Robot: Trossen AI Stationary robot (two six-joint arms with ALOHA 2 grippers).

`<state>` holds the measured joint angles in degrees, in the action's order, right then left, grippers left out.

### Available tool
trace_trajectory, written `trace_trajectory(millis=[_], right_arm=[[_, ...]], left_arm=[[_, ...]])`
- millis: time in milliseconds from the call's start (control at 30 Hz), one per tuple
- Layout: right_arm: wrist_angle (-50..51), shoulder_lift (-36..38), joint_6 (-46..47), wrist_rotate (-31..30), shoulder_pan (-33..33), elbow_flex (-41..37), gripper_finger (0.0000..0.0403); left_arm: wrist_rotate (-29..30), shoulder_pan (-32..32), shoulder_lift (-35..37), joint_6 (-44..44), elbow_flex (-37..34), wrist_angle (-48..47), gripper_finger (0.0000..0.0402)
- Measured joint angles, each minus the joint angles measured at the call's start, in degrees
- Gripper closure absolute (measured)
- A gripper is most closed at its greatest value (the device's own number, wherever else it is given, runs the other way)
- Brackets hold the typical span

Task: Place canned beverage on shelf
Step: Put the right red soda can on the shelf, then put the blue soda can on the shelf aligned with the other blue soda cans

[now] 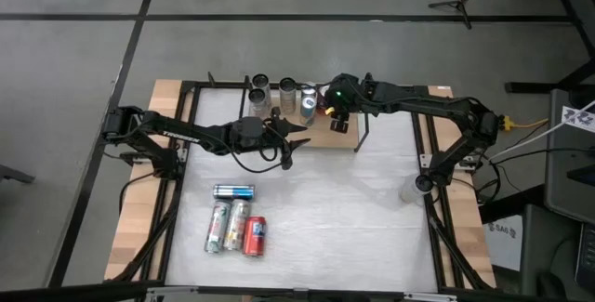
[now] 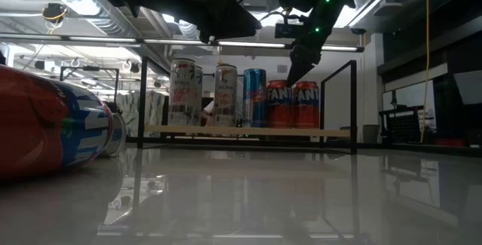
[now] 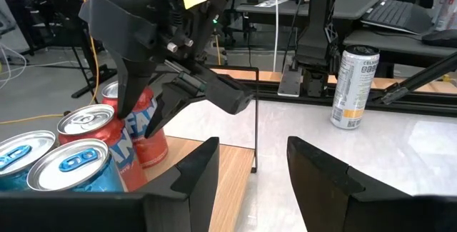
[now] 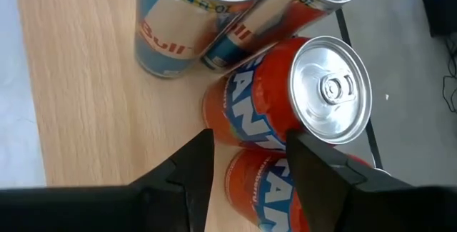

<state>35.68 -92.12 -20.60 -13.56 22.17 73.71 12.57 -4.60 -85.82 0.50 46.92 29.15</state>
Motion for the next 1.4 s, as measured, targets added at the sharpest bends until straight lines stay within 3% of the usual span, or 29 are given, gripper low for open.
trace_trajectory(millis=[300,500,667,1000,1133,1400], right_arm=[[1.1,0.0,0.0,2.4,-0.1,0.8,0.0233],[6.0,0.0,1.2,2.7,-0.1,5.2,0.0233],[7.2,0.0,1.5,4.7,-0.8,7.9,0.0233],[7.3,0.0,1.3,5.2,-7.3,8.8,0.0233],[7.3,0.0,1.2,5.7,-9.6,8.8,0.0233],[6.1,0.0,1.1,5.7,-11.8,8.8,0.0233]], left_arm=[[-0.6,0.0,1.5,0.1,0.0,-0.4,0.0243],[-7.0,0.3,6.6,0.0,0.0,-2.6,0.0243],[-7.3,1.9,12.9,-0.7,0.0,-13.6,0.0243],[-10.2,7.6,24.7,-11.6,0.0,-44.5,0.0243],[-13.1,9.3,28.1,-16.1,0.0,-50.0,0.0243],[-13.8,11.2,31.6,-22.9,0.0,-51.1,0.0243]])
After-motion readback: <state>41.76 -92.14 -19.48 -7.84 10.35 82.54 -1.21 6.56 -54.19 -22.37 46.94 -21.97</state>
